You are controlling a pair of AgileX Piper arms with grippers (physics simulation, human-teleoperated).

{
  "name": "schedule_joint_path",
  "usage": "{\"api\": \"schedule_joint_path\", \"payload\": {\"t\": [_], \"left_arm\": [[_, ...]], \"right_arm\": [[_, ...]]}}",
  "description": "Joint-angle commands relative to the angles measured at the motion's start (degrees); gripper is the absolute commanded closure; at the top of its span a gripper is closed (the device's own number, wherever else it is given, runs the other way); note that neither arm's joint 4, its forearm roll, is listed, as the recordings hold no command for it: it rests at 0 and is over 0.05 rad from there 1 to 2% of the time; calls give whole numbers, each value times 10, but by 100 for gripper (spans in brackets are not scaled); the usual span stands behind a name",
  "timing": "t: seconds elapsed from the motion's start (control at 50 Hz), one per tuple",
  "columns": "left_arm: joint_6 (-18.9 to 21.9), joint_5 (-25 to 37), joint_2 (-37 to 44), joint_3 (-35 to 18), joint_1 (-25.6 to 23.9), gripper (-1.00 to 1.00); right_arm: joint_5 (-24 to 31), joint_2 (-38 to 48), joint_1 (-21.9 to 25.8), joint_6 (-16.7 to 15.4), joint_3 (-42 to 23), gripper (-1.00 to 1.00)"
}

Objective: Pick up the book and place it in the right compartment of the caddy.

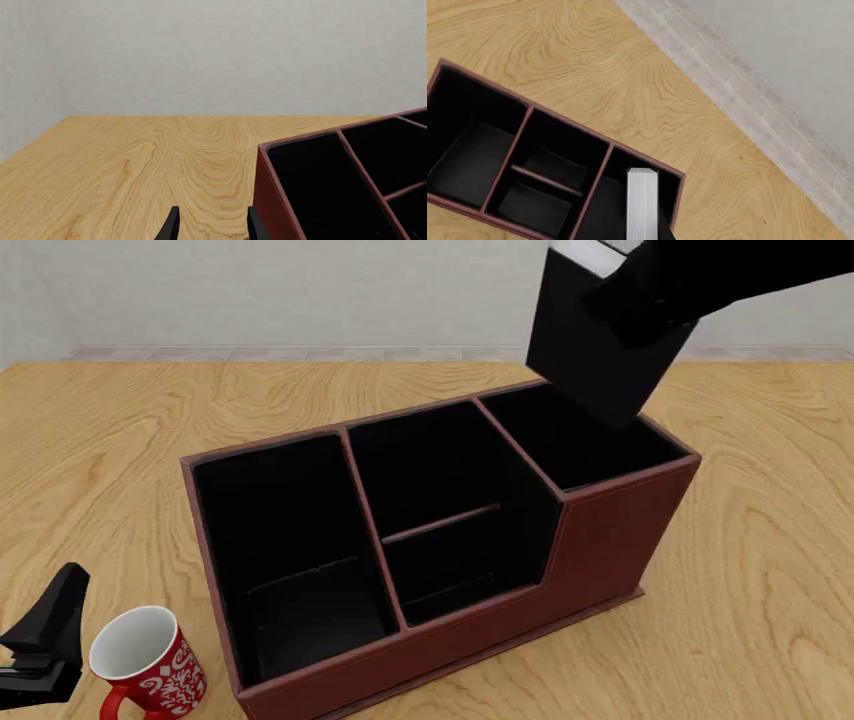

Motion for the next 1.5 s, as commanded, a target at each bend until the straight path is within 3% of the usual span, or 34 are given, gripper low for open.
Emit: {"api": "schedule_joint_path", "payload": {"t": [0.02,0.74,1.5], "left_arm": [[0,-1,2,1,0,-100],[0,-1,2,0,0,-100],[0,-1,1,1,0,-100]], "right_arm": [[-19,-7,7,65,19,100],[-112,-38,-4,120,138,100],[-185,-34,-8,151,217,100]]}}
